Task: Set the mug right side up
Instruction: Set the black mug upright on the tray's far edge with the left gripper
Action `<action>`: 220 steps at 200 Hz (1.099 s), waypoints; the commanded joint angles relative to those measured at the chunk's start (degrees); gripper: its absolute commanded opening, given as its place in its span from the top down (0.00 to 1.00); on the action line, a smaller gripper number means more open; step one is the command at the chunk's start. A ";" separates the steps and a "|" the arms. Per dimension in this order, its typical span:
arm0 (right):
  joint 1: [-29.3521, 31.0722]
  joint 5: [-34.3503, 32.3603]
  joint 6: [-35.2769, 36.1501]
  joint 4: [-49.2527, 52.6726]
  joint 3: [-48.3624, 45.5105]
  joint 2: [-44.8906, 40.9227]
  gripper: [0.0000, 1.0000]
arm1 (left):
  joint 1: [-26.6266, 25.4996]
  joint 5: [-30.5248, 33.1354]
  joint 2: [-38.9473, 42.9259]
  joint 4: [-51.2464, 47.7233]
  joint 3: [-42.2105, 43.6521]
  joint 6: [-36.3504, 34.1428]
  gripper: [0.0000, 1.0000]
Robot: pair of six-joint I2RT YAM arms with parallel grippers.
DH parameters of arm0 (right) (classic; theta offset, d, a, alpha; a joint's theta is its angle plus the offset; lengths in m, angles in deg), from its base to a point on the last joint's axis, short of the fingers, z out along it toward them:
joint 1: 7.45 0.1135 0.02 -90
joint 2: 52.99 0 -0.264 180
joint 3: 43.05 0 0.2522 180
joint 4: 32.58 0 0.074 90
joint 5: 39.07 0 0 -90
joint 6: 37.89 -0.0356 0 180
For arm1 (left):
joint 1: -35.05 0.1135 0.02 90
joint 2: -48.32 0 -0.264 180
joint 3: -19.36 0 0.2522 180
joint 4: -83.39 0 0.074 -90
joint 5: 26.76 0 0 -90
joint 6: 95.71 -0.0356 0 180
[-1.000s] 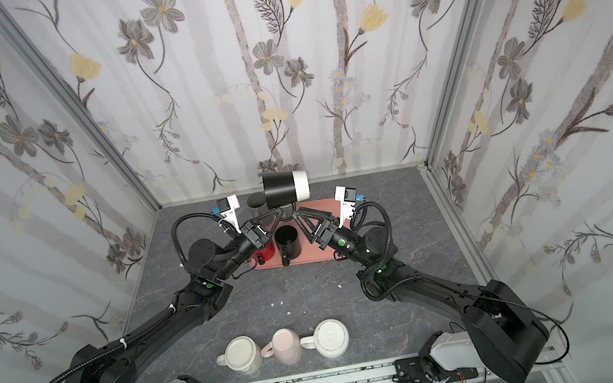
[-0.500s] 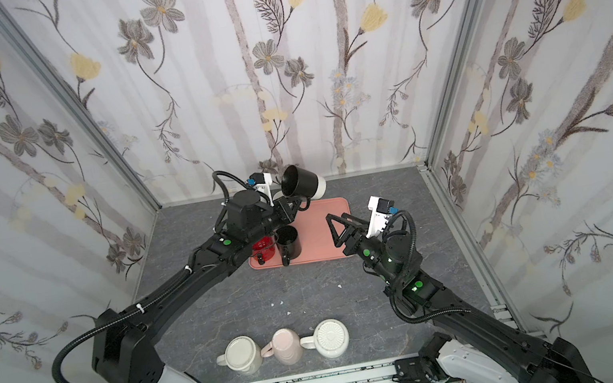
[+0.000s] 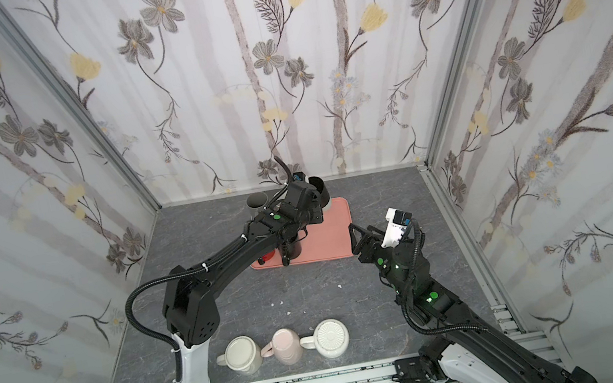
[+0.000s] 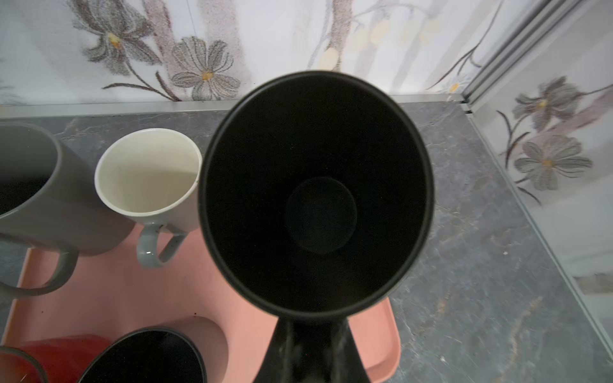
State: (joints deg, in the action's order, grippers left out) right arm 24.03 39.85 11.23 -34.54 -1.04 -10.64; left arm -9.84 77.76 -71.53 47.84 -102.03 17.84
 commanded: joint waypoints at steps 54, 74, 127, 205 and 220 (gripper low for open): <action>-2.71 -0.21 0.15 2.20 -1.26 -2.27 0.30 | 1.22 6.20 -10.79 -1.82 -10.44 -3.33 1.00; -3.48 0.47 -0.07 1.94 -1.56 -2.18 0.29 | 1.30 6.56 -13.03 -2.91 -12.78 -3.34 1.00; -5.15 2.08 -0.62 1.64 -2.21 -2.07 0.29 | 2.21 8.37 -17.52 -5.02 -16.85 -3.76 1.00; -6.87 4.21 -1.33 0.91 -2.95 -1.61 0.29 | 3.29 10.62 -19.98 -4.67 -17.68 -3.78 1.00; -7.15 4.40 -1.33 0.83 -2.96 -1.49 0.29 | 3.40 10.29 -20.33 -4.50 -17.70 -3.86 1.00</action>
State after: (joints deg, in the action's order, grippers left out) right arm 17.21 43.16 10.53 -32.38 -3.88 -12.19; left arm -6.71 85.50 -91.53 40.65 -118.77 13.82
